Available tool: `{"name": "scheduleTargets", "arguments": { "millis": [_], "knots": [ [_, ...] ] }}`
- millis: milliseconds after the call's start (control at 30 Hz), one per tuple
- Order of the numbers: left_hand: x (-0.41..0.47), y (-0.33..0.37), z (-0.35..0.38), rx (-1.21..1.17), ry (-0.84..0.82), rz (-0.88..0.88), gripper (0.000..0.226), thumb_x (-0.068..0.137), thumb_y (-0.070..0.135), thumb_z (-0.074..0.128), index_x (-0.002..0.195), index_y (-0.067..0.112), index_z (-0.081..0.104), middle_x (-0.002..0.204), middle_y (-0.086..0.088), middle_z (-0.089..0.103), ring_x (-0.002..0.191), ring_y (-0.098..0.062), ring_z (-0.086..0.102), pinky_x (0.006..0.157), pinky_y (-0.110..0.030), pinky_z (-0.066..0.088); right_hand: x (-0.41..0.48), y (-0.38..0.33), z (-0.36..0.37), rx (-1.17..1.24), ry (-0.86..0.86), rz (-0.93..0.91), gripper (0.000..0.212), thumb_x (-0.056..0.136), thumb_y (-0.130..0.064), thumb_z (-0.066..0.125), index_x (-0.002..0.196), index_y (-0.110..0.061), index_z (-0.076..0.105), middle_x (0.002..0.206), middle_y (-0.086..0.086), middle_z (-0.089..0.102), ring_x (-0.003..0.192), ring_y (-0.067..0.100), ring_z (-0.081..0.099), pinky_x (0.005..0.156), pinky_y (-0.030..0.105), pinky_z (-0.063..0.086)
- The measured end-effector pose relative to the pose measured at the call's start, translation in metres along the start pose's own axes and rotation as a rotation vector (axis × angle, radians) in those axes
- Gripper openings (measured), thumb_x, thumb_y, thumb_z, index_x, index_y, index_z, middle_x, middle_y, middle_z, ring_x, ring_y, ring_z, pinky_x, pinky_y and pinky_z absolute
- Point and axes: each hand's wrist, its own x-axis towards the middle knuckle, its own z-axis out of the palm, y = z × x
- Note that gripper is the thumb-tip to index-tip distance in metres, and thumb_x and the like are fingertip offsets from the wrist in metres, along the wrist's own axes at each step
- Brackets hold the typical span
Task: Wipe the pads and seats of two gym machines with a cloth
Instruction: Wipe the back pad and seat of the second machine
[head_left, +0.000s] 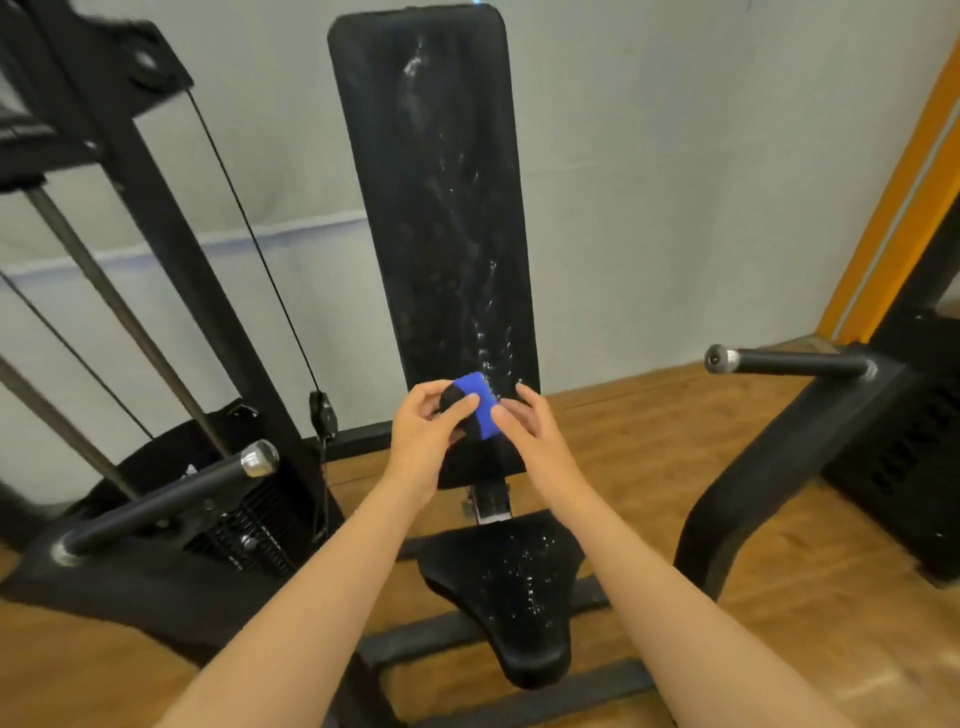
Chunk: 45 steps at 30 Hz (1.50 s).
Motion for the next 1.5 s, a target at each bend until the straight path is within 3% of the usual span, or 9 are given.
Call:
{"name": "scheduleTargets", "arguments": {
  "millis": [200, 300, 500, 700, 833, 1100, 1267, 1400, 1500],
  "knots": [
    [0.002, 0.038, 0.018, -0.342, -0.051, -0.039, 0.048, 0.077, 0.013, 0.070, 0.121, -0.001, 0.056, 0.114, -0.019, 0.064, 0.102, -0.028, 0.064, 0.084, -0.035, 0.053, 0.005, -0.031, 0.012, 0.338, -0.083, -0.025, 0.054, 0.075, -0.049, 0.067, 0.119, -0.019, 0.061, 0.116, 0.000, 0.066, 0.112, 0.013, 0.061, 0.102, 0.038, 0.046],
    [0.008, 0.049, 0.030, -0.392, -0.045, 0.015, 0.053, 0.073, 0.017, 0.071, 0.121, 0.000, 0.056, 0.109, -0.016, 0.065, 0.098, -0.024, 0.066, 0.080, -0.031, 0.053, 0.016, -0.041, 0.011, 0.406, -0.079, -0.063, 0.039, 0.086, -0.038, 0.066, 0.120, -0.018, 0.063, 0.117, 0.000, 0.067, 0.112, 0.013, 0.062, 0.101, 0.040, 0.047],
    [0.036, 0.058, 0.046, -0.251, 0.000, 0.108, 0.049, 0.072, 0.024, 0.072, 0.118, 0.010, 0.060, 0.108, -0.004, 0.071, 0.102, -0.014, 0.067, 0.088, -0.028, 0.048, 0.061, -0.067, 0.009, 0.535, -0.009, -0.084, 0.014, 0.094, -0.022, 0.057, 0.103, -0.021, 0.068, 0.102, 0.001, 0.071, 0.101, 0.013, 0.067, 0.091, 0.032, 0.049],
    [0.096, 0.080, 0.040, -0.036, 0.106, 0.234, 0.026, 0.086, 0.026, 0.068, 0.110, 0.021, 0.060, 0.112, 0.005, 0.065, 0.105, -0.008, 0.061, 0.090, -0.023, 0.046, 0.134, -0.111, 0.013, 0.503, 0.161, -0.057, 0.011, 0.092, -0.028, 0.059, 0.098, -0.022, 0.066, 0.100, 0.010, 0.068, 0.102, 0.025, 0.063, 0.101, 0.045, 0.046],
    [0.162, 0.109, 0.018, 0.154, 0.208, 0.401, 0.021, 0.092, 0.028, 0.061, 0.112, 0.021, 0.057, 0.112, 0.011, 0.059, 0.111, -0.006, 0.053, 0.086, -0.015, 0.039, 0.191, -0.164, 0.014, 0.504, 0.089, -0.122, 0.006, 0.096, -0.025, 0.054, 0.095, -0.022, 0.059, 0.099, 0.009, 0.062, 0.092, 0.020, 0.064, 0.080, 0.037, 0.057],
    [0.314, 0.191, -0.008, 0.546, 0.328, 0.770, 0.028, 0.092, 0.028, 0.060, 0.118, 0.026, 0.051, 0.120, 0.013, 0.049, 0.114, 0.001, 0.044, 0.090, -0.005, 0.031, 0.327, -0.269, 0.044, 0.163, 0.095, -0.328, 0.014, 0.096, -0.033, 0.053, 0.090, -0.023, 0.060, 0.084, 0.001, 0.061, 0.073, 0.013, 0.056, 0.060, 0.022, 0.047],
    [0.405, 0.263, -0.018, 0.714, 0.416, 0.908, 0.036, 0.090, 0.025, 0.061, 0.123, 0.017, 0.051, 0.134, 0.005, 0.044, 0.124, -0.009, 0.038, 0.104, -0.021, 0.028, 0.406, -0.358, 0.061, -0.086, 0.067, -0.491, 0.025, 0.092, -0.035, 0.060, 0.107, -0.015, 0.057, 0.091, 0.004, 0.064, 0.070, 0.014, 0.060, 0.054, 0.021, 0.048],
    [0.445, 0.289, -0.015, 0.643, 0.471, 0.869, 0.040, 0.091, 0.030, 0.058, 0.127, 0.015, 0.047, 0.131, 0.001, 0.045, 0.122, -0.014, 0.041, 0.105, -0.029, 0.033, 0.451, -0.415, 0.066, -0.406, 0.099, -0.556, 0.022, 0.084, -0.035, 0.070, 0.099, -0.021, 0.062, 0.094, 0.005, 0.067, 0.080, 0.021, 0.064, 0.067, 0.033, 0.054],
    [0.450, 0.281, -0.011, 0.485, 0.458, 0.727, 0.042, 0.091, 0.041, 0.053, 0.128, 0.025, 0.043, 0.122, 0.010, 0.047, 0.103, -0.005, 0.050, 0.082, -0.017, 0.041, 0.479, -0.438, 0.067, -0.667, 0.098, -0.523, 0.017, 0.082, -0.031, 0.071, 0.091, -0.017, 0.067, 0.085, 0.003, 0.066, 0.074, 0.016, 0.057, 0.070, 0.031, 0.048]
  ]
}}
